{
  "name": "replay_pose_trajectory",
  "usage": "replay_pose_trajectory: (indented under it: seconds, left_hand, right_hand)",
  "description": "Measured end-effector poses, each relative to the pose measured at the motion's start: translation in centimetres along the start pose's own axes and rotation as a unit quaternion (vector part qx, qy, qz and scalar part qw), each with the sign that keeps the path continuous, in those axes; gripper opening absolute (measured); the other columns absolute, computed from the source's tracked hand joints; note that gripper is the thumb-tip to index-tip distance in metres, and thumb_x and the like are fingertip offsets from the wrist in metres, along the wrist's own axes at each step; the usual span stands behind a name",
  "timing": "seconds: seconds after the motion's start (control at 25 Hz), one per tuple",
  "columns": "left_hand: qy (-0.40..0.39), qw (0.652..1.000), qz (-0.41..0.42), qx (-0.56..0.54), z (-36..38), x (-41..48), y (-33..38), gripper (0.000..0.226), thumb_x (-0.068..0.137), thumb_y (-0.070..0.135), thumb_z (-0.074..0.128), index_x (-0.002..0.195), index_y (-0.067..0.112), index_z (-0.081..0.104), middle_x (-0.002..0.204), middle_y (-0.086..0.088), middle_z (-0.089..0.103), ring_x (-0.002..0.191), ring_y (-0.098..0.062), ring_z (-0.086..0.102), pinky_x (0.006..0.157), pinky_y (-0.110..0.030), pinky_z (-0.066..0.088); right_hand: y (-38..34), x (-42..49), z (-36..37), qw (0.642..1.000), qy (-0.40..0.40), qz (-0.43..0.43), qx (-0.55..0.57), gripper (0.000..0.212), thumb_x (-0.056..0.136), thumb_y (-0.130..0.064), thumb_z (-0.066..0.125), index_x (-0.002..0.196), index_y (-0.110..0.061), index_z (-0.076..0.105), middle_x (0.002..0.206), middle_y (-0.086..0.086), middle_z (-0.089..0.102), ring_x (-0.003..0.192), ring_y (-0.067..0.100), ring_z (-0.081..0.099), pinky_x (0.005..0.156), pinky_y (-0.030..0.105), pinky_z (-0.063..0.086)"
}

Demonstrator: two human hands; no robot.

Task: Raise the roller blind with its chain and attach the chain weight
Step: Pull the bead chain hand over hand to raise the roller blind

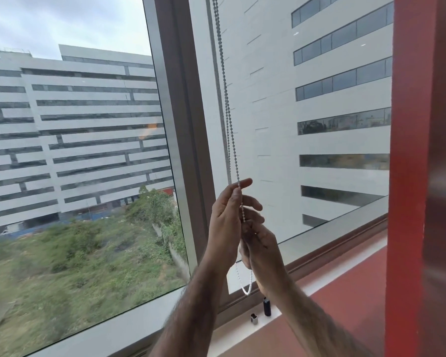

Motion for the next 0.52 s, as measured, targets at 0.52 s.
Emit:
replay_pose_trajectory:
  seconds: [0.52]
  left_hand:
    - [0.111,0.972,0.149,0.144,-3.3,-0.4,-0.4,0.03,0.109,0.022,0.043,0.09,0.016,0.065,0.06,0.01,0.044,0.052,-0.011,0.031,0.05,-0.028,0.027]
  right_hand:
    - [-3.1,3.7,-2.5,0.991,0.05,-0.037,-0.12,0.029,0.106,-0.021,0.044,0.106,-0.009,0.07,0.103,0.006,0.077,0.098,0.021,0.073,0.089,0.034,0.057]
Point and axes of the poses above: each hand's wrist, its own x-axis towards the middle knuckle, its own z-axis out of the palm, y = z × x, the point moved 8 cm from there along x, towards the middle knuckle
